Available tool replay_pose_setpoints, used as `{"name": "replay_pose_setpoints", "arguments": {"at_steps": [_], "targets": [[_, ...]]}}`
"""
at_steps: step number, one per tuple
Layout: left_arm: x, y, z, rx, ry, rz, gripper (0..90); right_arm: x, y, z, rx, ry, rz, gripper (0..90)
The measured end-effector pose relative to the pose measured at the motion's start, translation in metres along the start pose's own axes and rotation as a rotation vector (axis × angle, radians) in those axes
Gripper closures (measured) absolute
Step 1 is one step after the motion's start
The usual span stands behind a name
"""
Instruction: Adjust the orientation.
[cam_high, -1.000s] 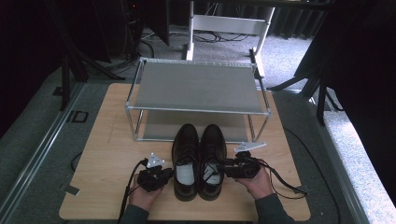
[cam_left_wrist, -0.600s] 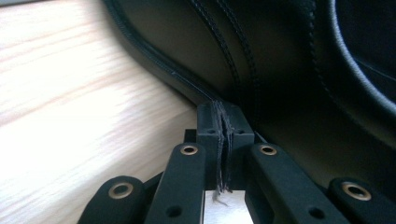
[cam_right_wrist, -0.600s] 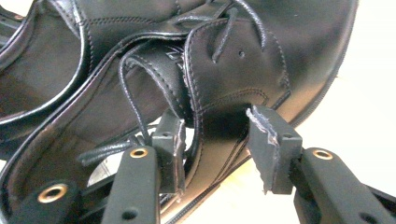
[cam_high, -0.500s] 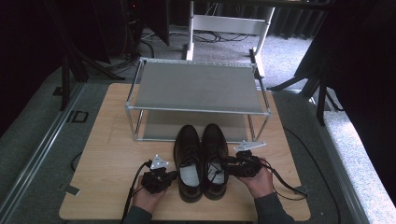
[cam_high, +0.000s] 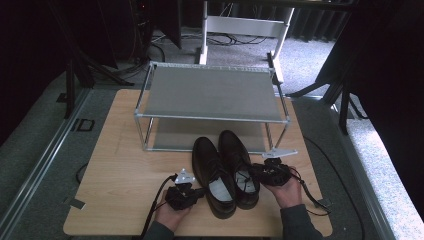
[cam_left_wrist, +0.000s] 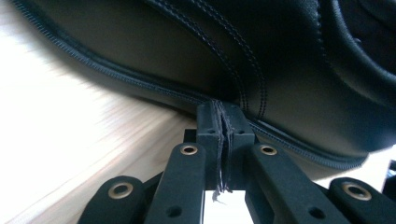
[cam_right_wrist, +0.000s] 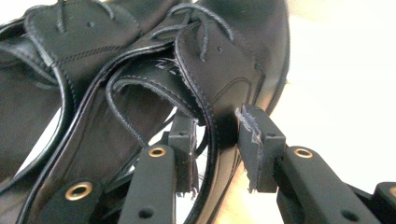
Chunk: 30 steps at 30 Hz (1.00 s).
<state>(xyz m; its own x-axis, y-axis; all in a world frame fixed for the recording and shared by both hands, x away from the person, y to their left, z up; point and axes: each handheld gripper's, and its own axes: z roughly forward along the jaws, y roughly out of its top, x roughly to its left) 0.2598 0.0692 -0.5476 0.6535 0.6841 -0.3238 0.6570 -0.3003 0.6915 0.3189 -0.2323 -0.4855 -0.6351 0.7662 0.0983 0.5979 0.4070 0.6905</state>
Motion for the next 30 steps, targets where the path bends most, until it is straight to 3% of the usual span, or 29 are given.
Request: {"name": "replay_pose_setpoints", "arguments": {"at_steps": [4, 12, 24, 30], "targets": [[-0.008, 0.004, 0.01, -0.001, -0.033, 0.006, 87.7, -0.012, 0.0, -0.002, -0.009, -0.016, 0.018, 69.4], [-0.015, 0.01, 0.02, -0.005, -0.029, 0.023, 87.7, -0.019, 0.0, -0.006, 0.005, -0.073, -0.023, 78.7], [-0.034, 0.02, 0.044, -0.008, -0.08, 0.052, 87.5, -0.043, 0.001, -0.015, 0.013, -0.086, -0.003, 78.4], [-0.039, 0.023, 0.047, -0.002, -0.07, 0.072, 87.4, -0.048, 0.004, -0.015, 0.024, -0.087, -0.014, 78.2]]}}
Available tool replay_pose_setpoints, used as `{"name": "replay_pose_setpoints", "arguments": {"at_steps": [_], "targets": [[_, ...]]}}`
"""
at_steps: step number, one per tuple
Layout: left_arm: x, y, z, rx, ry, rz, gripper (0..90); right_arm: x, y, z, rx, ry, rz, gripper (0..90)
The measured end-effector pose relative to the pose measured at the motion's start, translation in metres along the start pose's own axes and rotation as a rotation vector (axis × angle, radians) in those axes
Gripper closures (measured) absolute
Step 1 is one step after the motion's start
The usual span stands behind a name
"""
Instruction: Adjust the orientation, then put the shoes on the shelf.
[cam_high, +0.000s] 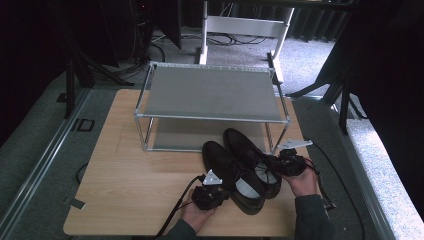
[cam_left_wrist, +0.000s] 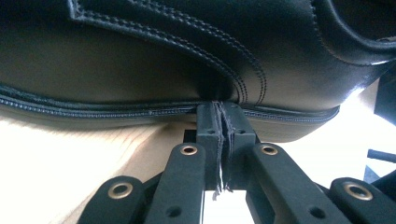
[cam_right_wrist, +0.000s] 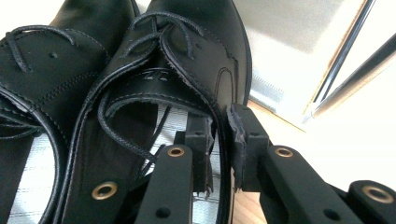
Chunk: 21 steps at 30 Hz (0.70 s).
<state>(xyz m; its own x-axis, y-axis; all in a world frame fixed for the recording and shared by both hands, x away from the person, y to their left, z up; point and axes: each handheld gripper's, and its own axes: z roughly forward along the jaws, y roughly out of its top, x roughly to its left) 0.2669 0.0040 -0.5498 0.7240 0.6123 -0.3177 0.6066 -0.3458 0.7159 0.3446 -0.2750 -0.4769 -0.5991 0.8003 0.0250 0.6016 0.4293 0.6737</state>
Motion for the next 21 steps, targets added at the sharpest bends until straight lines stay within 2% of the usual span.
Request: {"name": "replay_pose_setpoints", "arguments": {"at_steps": [1, 3, 6, 12, 16, 17, 18, 21], "targets": [[0.0, 0.0, 0.0, 0.0, 0.0, 0.0, 87.4, 0.0, 0.0, 0.0, 0.0, -0.001, -0.002, 77.9], [-0.001, -0.001, -0.001, 0.001, -0.011, 0.037, 81.6, 0.001, -0.001, 0.0, -0.006, -0.007, 0.012, 75.8], [-0.003, -0.002, -0.001, 0.007, 0.015, 0.073, 75.2, 0.001, -0.003, -0.001, -0.008, -0.019, 0.023, 72.3], [0.0, -0.006, -0.012, -0.006, 0.033, 0.084, 64.9, 0.001, -0.009, -0.016, -0.047, -0.002, 0.053, 60.5], [0.003, -0.01, -0.025, -0.025, 0.072, 0.104, 61.4, 0.007, -0.009, -0.032, -0.075, 0.022, 0.034, 51.8], [0.003, -0.01, -0.025, -0.025, 0.072, 0.104, 60.6, 0.007, -0.009, -0.032, -0.075, 0.022, 0.034, 51.8], [0.006, -0.011, -0.032, -0.035, 0.093, 0.104, 60.6, 0.01, -0.009, -0.035, -0.077, 0.026, 0.028, 51.2], [0.011, -0.013, -0.04, -0.05, 0.114, 0.097, 59.0, 0.018, -0.011, -0.041, -0.068, 0.031, 0.012, 48.7]]}}
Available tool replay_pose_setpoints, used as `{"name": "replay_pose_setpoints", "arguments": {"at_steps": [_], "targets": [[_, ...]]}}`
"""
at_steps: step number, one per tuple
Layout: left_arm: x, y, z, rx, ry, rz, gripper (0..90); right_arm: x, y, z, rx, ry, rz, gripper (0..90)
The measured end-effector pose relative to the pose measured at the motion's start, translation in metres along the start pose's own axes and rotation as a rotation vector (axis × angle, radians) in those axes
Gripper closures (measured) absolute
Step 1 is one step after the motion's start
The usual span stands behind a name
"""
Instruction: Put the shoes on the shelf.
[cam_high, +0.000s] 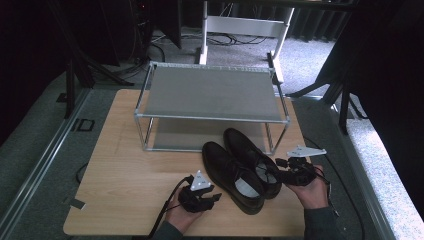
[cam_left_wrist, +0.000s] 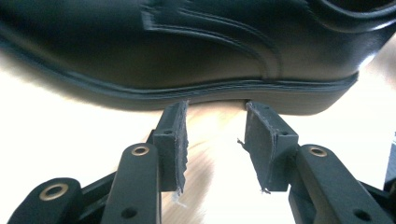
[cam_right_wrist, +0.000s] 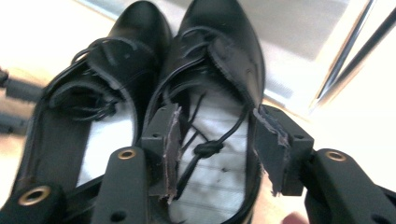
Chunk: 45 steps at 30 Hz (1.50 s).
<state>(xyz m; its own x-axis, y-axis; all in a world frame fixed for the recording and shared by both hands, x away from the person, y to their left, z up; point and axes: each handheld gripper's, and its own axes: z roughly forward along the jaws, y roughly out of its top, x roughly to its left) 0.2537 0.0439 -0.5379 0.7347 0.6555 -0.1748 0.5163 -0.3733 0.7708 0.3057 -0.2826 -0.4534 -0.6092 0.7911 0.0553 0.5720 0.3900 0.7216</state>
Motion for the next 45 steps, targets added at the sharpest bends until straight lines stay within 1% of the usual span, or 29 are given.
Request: {"name": "replay_pose_setpoints", "arguments": {"at_steps": [5, 7, 8, 9, 10, 12, 13, 17, 19, 21, 24, 26, 27, 28, 30, 31, 33, 38, 44, 45], "targets": [[0.01, -0.001, -0.009, -0.016, 0.03, -0.026, 57.8, 0.01, -0.003, -0.001, 0.027, 0.009, -0.017, 47.9], [0.013, -0.001, -0.013, -0.018, 0.042, -0.029, 57.7, 0.013, -0.005, 0.0, 0.037, 0.009, -0.025, 47.9], [0.014, -0.002, -0.014, -0.025, 0.051, -0.038, 57.7, 0.015, -0.006, 0.0, 0.051, 0.008, -0.017, 47.9], [0.014, -0.002, -0.014, -0.025, 0.051, -0.038, 57.7, 0.015, -0.006, 0.0, 0.051, 0.008, -0.017, 47.9], [0.017, -0.002, -0.017, -0.034, 0.06, -0.049, 57.7, 0.016, -0.006, 0.001, 0.06, 0.01, -0.017, 47.9], [0.018, -0.003, -0.018, -0.035, 0.065, -0.053, 57.7, 0.019, -0.009, 0.003, 0.085, 0.016, -0.022, 48.5], [0.018, -0.003, -0.018, -0.036, 0.065, -0.056, 57.6, 0.019, -0.01, 0.003, 0.081, 0.025, -0.017, 48.4], [0.015, -0.003, -0.018, -0.031, 0.062, -0.048, 57.6, 0.024, -0.011, 0.003, 0.092, 0.05, -0.013, 48.4], [0.014, -0.002, -0.017, -0.029, 0.063, -0.042, 57.6, 0.026, -0.011, 0.003, 0.091, 0.044, -0.01, 48.1], [0.012, -0.002, -0.016, -0.027, 0.061, -0.034, 57.5, 0.026, -0.011, 0.002, 0.093, 0.046, -0.001, 44.5], [0.011, -0.001, -0.015, -0.025, 0.061, -0.03, 57.4, 0.027, -0.008, 0.001, 0.09, 0.074, 0.01, 43.0], [0.01, -0.001, -0.015, -0.026, 0.061, -0.03, 57.4, 0.028, -0.008, 0.002, 0.098, 0.074, 0.005, 42.4], [0.01, -0.001, -0.015, -0.024, 0.061, -0.029, 57.4, 0.029, -0.007, 0.003, 0.11, 0.072, 0.0, 41.2], [0.01, -0.001, -0.015, -0.024, 0.061, -0.029, 57.4, 0.031, -0.007, 0.007, 0.148, 0.061, -0.008, 40.8], [0.01, -0.001, -0.015, -0.019, 0.062, -0.027, 57.4, 0.034, -0.008, 0.01, 0.18, 0.048, -0.016, 40.8], [0.011, -0.001, -0.015, -0.019, 0.061, -0.027, 57.4, 0.034, -0.009, 0.011, 0.181, 0.048, -0.022, 40.9], [0.01, -0.002, -0.015, -0.017, 0.061, -0.028, 57.4, 0.035, -0.009, 0.011, 0.187, 0.043, -0.013, 40.4], [0.008, -0.001, -0.014, -0.018, 0.059, -0.022, 57.4, 0.034, -0.007, 0.014, 0.224, 0.053, 0.002, 39.8], [0.007, -0.001, -0.012, -0.014, 0.057, -0.015, 57.4, 0.037, -0.004, 0.021, 0.28, 0.056, -0.005, 37.5], [0.007, -0.001, -0.012, -0.014, 0.057, -0.015, 57.4, 0.037, -0.004, 0.021, 0.28, 0.056, -0.005, 37.5]]}}
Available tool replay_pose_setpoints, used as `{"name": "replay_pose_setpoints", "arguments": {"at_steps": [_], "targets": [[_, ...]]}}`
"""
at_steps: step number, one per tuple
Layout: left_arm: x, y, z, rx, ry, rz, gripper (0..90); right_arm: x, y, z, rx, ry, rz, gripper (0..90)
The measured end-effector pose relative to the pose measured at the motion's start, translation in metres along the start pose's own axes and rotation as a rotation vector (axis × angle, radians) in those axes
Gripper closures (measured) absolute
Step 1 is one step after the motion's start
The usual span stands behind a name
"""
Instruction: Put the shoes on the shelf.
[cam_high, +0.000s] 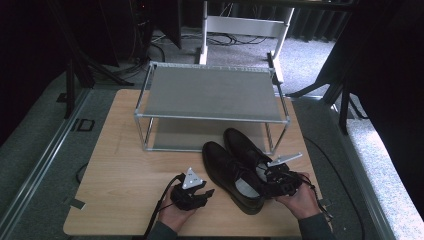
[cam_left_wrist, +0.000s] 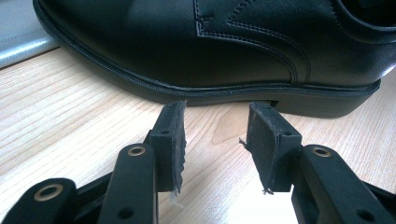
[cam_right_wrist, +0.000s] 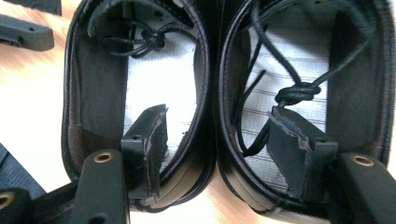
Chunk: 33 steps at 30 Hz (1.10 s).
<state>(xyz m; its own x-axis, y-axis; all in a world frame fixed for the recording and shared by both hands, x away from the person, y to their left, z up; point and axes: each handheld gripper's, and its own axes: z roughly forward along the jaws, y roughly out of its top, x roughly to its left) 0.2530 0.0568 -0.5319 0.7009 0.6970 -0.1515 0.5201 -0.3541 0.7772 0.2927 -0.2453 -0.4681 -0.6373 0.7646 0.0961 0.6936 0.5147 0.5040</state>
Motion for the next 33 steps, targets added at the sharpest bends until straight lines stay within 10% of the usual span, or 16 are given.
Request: {"name": "replay_pose_setpoints", "arguments": {"at_steps": [13, 23, 33], "targets": [[0.001, -0.002, 0.0, 0.006, 0.002, 0.001, 57.5, 0.002, 0.007, 0.019, 0.13, -0.035, 0.003, 46.3], [0.001, -0.003, 0.001, 0.007, 0.001, -0.001, 57.5, 0.003, 0.012, 0.021, 0.165, -0.027, 0.015, 71.1], [0.001, -0.003, 0.002, 0.007, 0.0, -0.001, 57.4, 0.0, 0.005, 0.019, 0.077, -0.019, 0.046, 78.7]]}}
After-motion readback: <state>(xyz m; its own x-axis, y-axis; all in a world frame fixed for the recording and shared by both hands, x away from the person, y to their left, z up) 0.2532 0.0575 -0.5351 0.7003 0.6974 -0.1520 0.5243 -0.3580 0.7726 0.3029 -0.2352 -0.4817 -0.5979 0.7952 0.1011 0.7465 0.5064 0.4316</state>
